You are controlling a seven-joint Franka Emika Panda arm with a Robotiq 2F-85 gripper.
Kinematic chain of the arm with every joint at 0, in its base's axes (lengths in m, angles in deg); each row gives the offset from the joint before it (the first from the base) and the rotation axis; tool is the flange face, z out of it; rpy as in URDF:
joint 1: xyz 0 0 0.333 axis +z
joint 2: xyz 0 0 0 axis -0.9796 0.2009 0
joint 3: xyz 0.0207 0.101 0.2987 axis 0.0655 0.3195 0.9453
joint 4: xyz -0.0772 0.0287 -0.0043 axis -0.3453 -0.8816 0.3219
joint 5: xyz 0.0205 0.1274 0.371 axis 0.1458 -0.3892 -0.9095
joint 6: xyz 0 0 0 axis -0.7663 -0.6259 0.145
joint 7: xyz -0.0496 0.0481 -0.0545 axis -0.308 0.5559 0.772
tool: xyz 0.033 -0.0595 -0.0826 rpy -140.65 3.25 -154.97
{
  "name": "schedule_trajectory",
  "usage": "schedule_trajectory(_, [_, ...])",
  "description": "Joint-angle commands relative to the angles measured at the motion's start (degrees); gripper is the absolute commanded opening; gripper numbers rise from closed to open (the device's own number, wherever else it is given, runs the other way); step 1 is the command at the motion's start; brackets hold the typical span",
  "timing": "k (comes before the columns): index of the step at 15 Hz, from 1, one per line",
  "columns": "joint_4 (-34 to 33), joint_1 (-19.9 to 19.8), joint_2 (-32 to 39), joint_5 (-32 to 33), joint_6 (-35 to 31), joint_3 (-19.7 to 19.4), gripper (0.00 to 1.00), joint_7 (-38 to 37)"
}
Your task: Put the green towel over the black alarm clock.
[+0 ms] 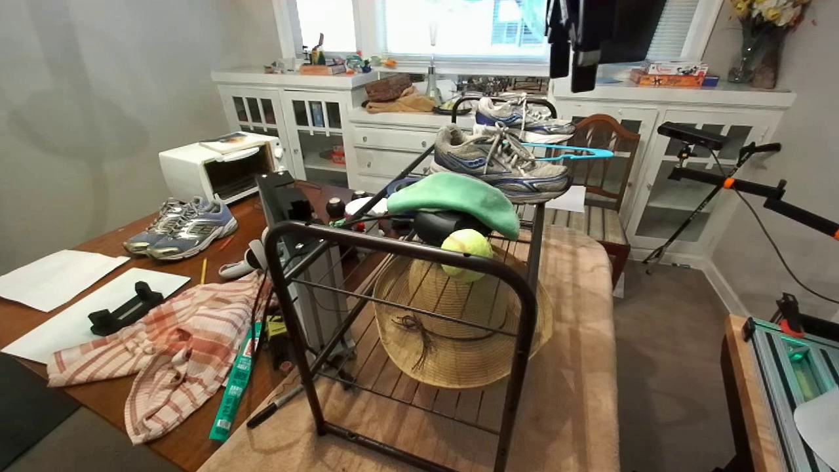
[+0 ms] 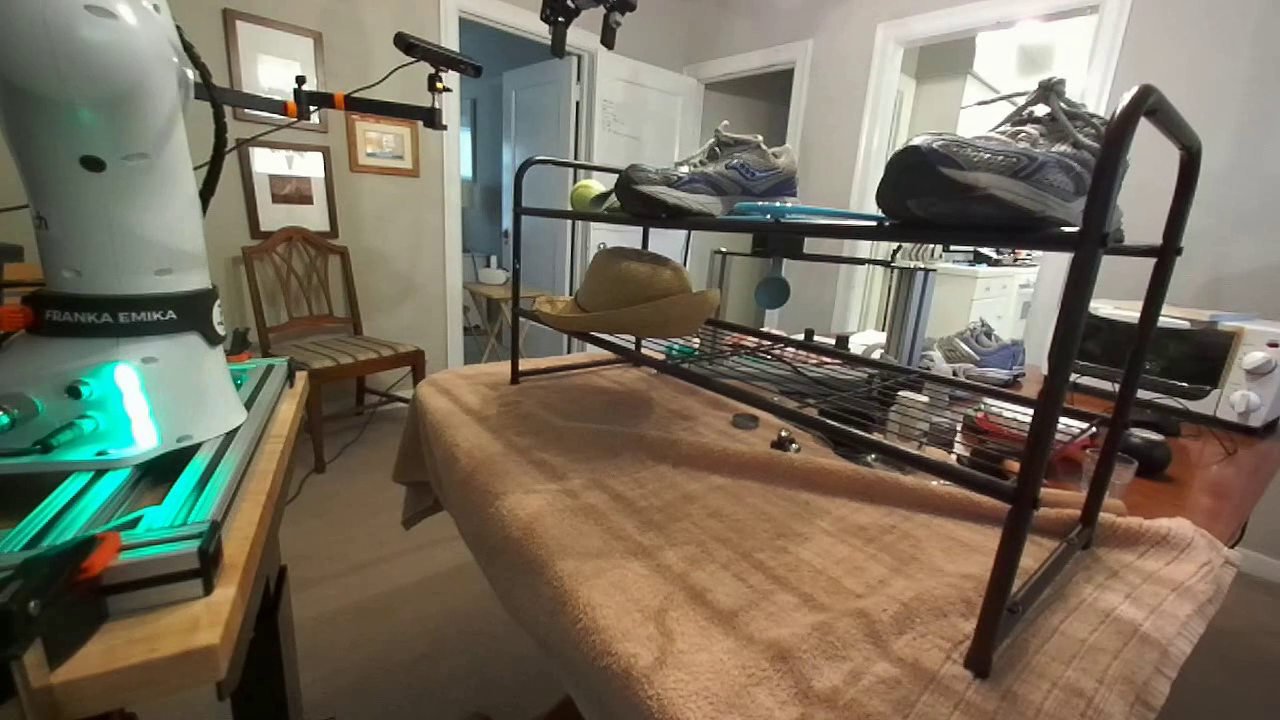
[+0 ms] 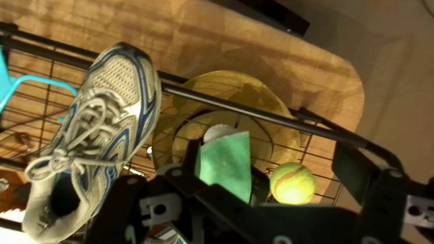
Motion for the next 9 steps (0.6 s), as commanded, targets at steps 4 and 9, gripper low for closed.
schedule_trajectory(4, [-0.2,-0.8,-1.3,-5.5,4.3,-1.9,1.00,-1.3])
schedule_trajectory(9, [-0.1,-1.4,-2.0,-6.8,4.3,-2.7,1.00,-1.5])
